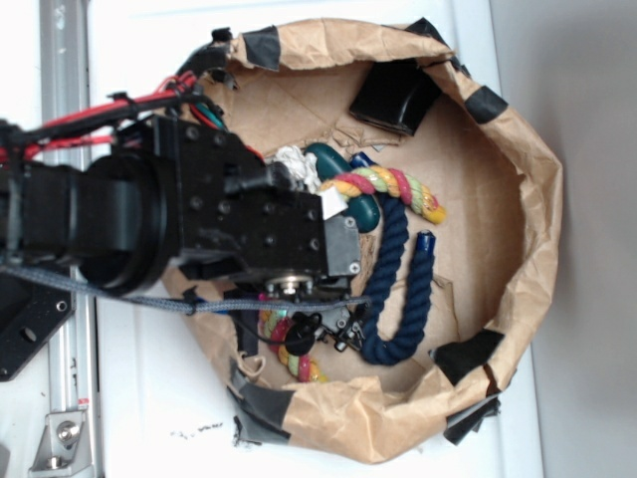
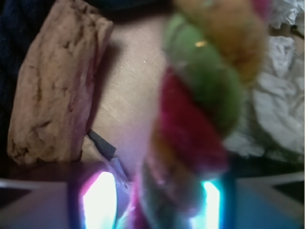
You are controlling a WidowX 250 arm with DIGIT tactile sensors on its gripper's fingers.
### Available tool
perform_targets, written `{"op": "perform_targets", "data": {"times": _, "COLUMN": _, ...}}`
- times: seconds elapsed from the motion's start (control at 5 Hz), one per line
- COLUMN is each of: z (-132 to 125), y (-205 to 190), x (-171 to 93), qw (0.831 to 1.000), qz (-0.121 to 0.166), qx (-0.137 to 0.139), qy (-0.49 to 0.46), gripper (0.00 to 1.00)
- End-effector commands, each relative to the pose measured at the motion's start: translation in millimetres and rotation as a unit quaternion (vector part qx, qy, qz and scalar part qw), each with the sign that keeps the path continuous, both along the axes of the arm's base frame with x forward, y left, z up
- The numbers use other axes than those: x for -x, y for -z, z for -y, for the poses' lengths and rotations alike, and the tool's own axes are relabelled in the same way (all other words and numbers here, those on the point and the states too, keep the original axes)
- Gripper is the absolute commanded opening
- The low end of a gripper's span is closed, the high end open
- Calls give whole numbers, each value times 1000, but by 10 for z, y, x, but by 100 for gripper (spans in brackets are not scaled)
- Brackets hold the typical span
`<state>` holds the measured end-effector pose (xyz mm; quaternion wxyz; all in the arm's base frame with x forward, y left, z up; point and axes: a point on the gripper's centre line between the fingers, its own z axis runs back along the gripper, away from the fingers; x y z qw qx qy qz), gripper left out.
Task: Grab the multicolored rope.
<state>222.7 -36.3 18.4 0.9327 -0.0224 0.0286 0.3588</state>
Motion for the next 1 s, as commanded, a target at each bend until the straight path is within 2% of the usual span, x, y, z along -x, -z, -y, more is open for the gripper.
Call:
{"op": "perform_targets", "data": {"times": 0.0, "z": -234, "y": -807, "x": -121, "qw": 989, "qz": 69, "qx": -11, "qy": 132, "gripper": 0}}
{"op": "perform_targets", "data": {"times": 0.2, "z": -494, "y": -1321, "x": -169, "qw": 974, "qz": 118, "qx": -10, "qy": 191, "gripper": 0}}
{"op": "perform_targets", "data": {"times": 0.4, "z": -390, "y": -1845, "x": -152, "qw": 960, "qz": 104, "qx": -36, "qy": 256, "gripper": 0}}
{"op": "perform_targets", "data": {"times": 0.6, "z": -370, "y": -1883, "x": -72, "qw": 957, "qz": 87, "qx": -34, "qy": 276, "gripper": 0}}
{"op": "perform_targets", "data": {"times": 0.8, "z": -375, "y": -1912, "x": -103, "qw": 957, "qz": 82, "qx": -30, "qy": 278, "gripper": 0}}
